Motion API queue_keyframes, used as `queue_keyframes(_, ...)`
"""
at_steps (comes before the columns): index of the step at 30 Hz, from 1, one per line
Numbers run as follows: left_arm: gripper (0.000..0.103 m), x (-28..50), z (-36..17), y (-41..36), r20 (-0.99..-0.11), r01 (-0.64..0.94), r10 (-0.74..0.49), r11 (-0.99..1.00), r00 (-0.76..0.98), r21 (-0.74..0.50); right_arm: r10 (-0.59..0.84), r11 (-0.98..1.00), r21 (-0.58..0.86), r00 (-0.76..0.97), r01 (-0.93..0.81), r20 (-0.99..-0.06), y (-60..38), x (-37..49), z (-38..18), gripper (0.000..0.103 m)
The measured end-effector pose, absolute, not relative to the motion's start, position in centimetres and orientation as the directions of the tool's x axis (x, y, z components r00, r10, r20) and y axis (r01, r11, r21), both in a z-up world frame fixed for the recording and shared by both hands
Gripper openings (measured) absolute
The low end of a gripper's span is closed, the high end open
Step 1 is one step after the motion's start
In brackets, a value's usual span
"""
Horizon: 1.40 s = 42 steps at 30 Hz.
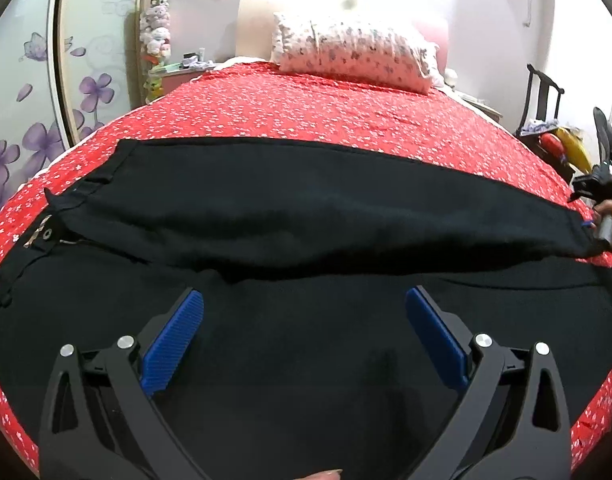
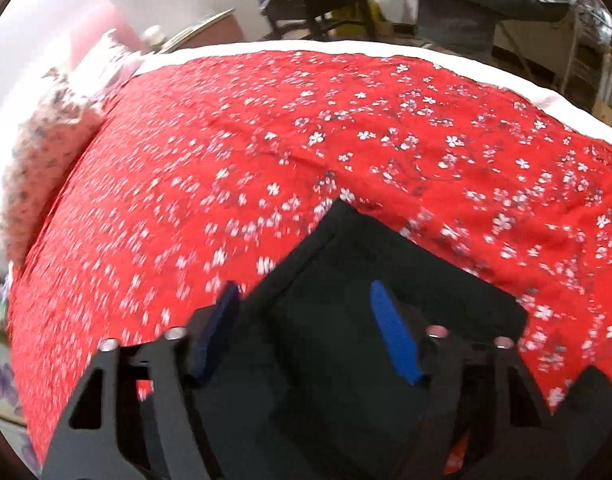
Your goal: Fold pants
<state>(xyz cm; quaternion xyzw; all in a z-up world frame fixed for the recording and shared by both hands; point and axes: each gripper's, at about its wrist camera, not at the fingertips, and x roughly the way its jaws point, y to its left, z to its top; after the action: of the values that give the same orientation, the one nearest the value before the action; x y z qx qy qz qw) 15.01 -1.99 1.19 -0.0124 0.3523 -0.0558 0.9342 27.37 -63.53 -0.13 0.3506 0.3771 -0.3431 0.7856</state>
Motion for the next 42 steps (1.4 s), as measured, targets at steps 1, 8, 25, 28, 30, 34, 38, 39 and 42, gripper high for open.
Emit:
queue_keyframes(1, 0.101, 15.0, 1.2, -2.2, -0.658, 0.101, -0.115, 0.993, 0.744, -0.06, -0.302, 0.503, 0.274, 0.463, 0.82, -0.833, -63.6, 27.9, -0.3, 0.066)
queue_keyframes(8, 0.101, 15.4, 0.4, -2.8, -0.693, 0.124, -0.123, 0.991, 0.71, -0.049, -0.463, 0.486, 0.043, 0.299, 0.873, -0.834, -62.5, 31.4, -1.7, 0.065)
queue_keyframes(25, 0.101, 15.2, 0.6, -1.5, -0.675, 0.131, -0.233, 0.971, 0.7, -0.199, -0.24, 0.462, 0.512, 0.658, 0.724, -0.714, -63.9, 21.3, 0.0, 0.008)
queue_keyframes(28, 0.101, 15.4, 0.7, -0.3, -0.66, 0.12, -0.299, 0.946, 0.69, -0.302, -0.194, 0.44, 0.615, 0.738, 0.655, -0.647, -63.4, 18.0, 0.7, 0.008)
queue_keyframes(30, 0.101, 15.4, 0.7, 0.4, -0.644, 0.109, -0.33, 0.928, 0.69, -0.357, -0.167, 0.427, 0.67, 0.781, 0.608, -0.602, -62.9, 15.8, 1.0, 0.008)
queue_keyframes(34, 0.101, 15.2, 0.6, 2.5, -0.581, 0.065, -0.395, 0.861, 0.711, -0.505, -0.126, 0.405, 0.753, 0.847, 0.519, -0.516, -61.0, 9.5, 1.7, 0.008)
queue_keyframes(38, 0.101, 14.6, 0.9, 3.7, -0.534, 0.023, -0.389, 0.823, 0.751, -0.567, -0.108, 0.372, 0.817, 0.895, 0.44, -0.433, -58.8, 3.3, 1.9, 0.008)
queue_keyframes(39, 0.101, 14.5, 1.0, 3.8, -0.525, 0.015, -0.385, 0.817, 0.759, -0.577, -0.109, 0.366, 0.828, 0.903, 0.424, -0.415, -58.3, 1.8, 1.8, 0.008)
queue_keyframes(42, 0.101, 14.1, 1.1, 4.2, -0.51, 0.019, -0.406, 0.796, 0.759, -0.606, -0.131, 0.361, 0.839, 0.913, 0.407, -0.387, -56.1, -2.7, 1.6, 0.008)
